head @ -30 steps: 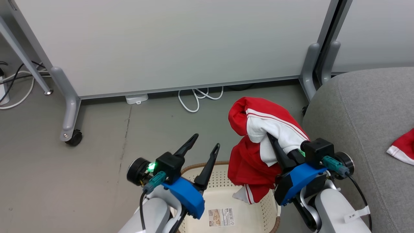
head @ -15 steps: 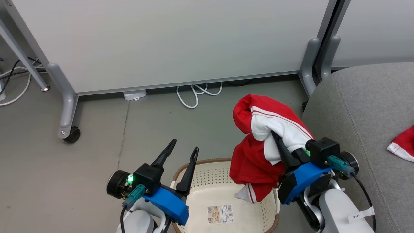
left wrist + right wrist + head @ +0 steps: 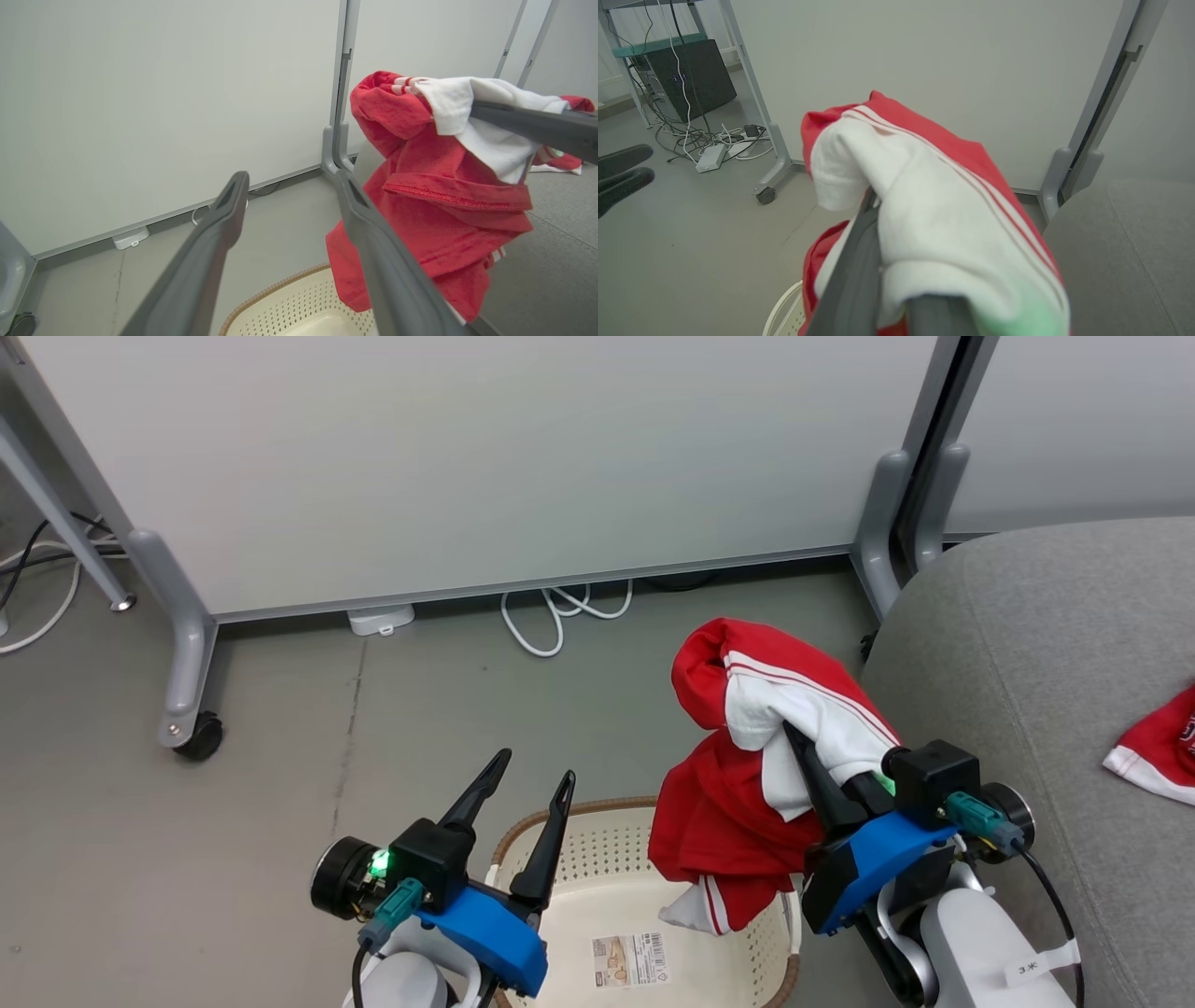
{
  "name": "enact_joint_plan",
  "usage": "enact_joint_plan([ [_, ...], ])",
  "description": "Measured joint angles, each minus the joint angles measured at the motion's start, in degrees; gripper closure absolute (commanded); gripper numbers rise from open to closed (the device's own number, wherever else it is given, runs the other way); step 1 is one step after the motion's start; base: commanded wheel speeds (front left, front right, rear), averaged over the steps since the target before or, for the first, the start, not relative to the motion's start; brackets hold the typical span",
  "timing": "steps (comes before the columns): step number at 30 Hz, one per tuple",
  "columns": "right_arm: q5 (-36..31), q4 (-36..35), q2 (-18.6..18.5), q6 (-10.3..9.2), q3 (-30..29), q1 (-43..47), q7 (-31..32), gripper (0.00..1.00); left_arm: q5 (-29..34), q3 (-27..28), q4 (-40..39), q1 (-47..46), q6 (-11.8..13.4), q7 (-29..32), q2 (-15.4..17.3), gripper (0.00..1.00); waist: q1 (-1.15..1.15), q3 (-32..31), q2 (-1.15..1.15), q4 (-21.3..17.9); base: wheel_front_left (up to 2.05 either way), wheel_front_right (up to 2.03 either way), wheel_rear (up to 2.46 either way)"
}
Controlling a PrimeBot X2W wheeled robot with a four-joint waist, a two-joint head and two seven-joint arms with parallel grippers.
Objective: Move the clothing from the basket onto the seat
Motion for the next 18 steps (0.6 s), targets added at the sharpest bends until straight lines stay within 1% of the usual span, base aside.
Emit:
enact_joint_plan([
  [8, 0.5, 0.0, 0.0, 0.01, 0.1, 0.3, 0.0, 1.00, -0.1, -0.1, -0.2, 0.8, 0.0, 0.0, 0.7, 0.00, 0.00, -0.5, 0.00, -3.1, 0.00, 0.00, 0.00],
  [18, 0.6, 0.1, 0.0, 0.00, -0.4, 1.2, 0.0, 1.00, -0.1, -0.5, -0.6, 0.9, 0.0, 0.0, 0.6, 0.00, 0.00, -0.4, 0.00, -10.1, 0.00, 0.00, 0.00],
])
